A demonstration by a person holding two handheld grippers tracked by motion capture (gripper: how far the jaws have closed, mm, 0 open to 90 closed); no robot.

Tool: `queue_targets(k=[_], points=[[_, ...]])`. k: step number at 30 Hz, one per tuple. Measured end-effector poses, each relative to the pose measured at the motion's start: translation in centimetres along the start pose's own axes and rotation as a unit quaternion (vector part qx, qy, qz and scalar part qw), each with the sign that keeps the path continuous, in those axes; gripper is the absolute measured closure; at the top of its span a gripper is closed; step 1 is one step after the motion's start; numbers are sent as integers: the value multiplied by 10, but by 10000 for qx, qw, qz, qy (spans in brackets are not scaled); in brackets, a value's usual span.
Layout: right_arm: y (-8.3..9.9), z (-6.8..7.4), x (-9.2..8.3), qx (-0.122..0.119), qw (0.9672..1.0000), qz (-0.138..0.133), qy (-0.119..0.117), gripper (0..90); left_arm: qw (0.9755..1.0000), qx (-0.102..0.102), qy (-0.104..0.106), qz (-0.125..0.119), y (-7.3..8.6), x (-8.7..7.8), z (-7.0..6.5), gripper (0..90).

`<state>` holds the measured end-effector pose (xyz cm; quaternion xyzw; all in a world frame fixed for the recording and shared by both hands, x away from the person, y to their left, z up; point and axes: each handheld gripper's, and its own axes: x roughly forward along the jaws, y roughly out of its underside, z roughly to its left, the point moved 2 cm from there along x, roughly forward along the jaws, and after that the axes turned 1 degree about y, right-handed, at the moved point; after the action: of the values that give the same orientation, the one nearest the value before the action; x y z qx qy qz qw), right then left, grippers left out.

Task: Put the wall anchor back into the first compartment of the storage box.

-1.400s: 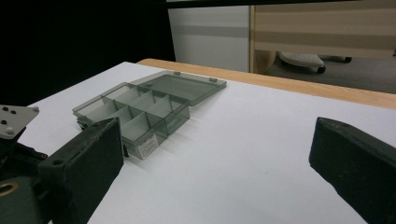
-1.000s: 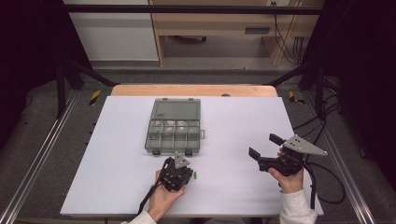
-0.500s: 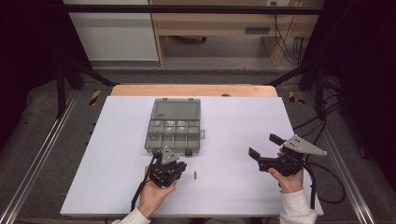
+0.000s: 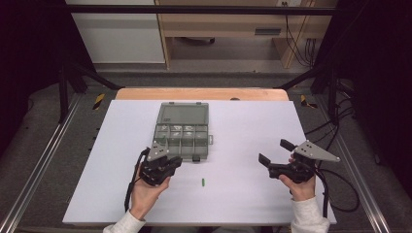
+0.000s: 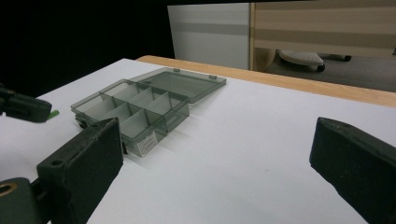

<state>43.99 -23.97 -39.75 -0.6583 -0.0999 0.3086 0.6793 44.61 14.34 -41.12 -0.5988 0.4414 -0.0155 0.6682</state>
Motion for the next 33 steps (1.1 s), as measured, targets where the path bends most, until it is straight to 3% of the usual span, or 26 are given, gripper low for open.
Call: queue_targets(k=[11,23,33], points=[[0,0,-1,-31,10000,30,-12,30,9994,-82,-48,-334,-20,-12,26,839],[0,-1,0,-28,10000,36,4,29,9989,-137,-191,-405,-41,-5,58,840],[1,-1,0,-35,10000,56,8,30,9985,-110,-418,-329,-49,15,80,840]])
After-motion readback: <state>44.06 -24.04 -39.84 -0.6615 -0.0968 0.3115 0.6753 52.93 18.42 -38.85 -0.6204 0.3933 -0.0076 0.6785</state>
